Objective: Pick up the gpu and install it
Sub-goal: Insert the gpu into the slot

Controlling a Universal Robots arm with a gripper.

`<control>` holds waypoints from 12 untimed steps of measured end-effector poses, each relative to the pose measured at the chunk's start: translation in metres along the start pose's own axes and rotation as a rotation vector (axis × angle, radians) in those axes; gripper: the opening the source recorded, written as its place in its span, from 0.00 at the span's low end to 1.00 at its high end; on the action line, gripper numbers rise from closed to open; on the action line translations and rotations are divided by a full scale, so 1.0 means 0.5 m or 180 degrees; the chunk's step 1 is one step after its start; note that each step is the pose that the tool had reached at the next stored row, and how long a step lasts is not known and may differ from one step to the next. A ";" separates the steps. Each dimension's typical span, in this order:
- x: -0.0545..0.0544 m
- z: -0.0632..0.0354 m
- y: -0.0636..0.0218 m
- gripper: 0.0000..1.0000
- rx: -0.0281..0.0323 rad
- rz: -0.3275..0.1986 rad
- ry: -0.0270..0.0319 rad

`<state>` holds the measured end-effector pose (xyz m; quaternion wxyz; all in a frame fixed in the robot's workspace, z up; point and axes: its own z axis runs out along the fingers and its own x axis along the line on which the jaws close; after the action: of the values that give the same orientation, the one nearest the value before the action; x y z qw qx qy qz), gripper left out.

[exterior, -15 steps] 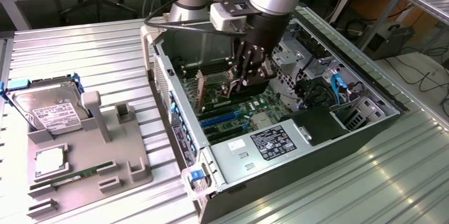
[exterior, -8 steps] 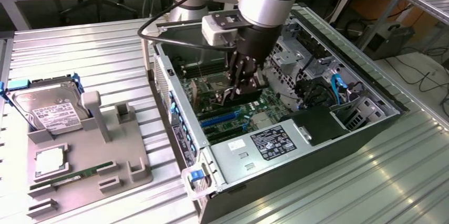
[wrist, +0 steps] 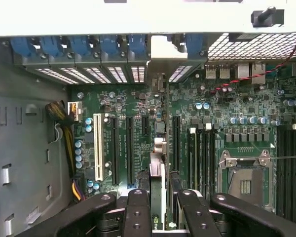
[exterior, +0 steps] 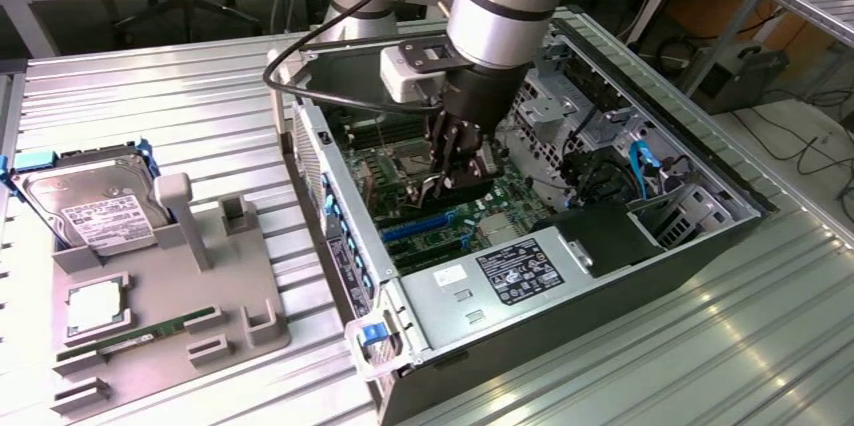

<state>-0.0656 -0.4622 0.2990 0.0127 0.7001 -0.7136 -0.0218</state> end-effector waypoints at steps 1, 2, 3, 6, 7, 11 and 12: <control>0.000 0.003 0.000 0.26 -0.0003 0.0000 0.0000; 0.000 0.006 0.000 0.26 -0.0007 0.0000 0.0000; 0.000 0.008 0.001 0.26 -0.0014 0.0000 0.0000; 0.000 0.018 0.000 0.26 -0.0026 0.0001 0.0001; 0.000 0.022 0.000 0.26 -0.0026 0.0000 0.0001; 0.000 0.032 0.001 0.26 -0.0027 0.0000 0.0001; 0.000 0.034 0.001 0.26 -0.0028 0.0001 0.0001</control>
<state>-0.0671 -0.4621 0.2823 0.0159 0.7000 -0.7135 -0.0248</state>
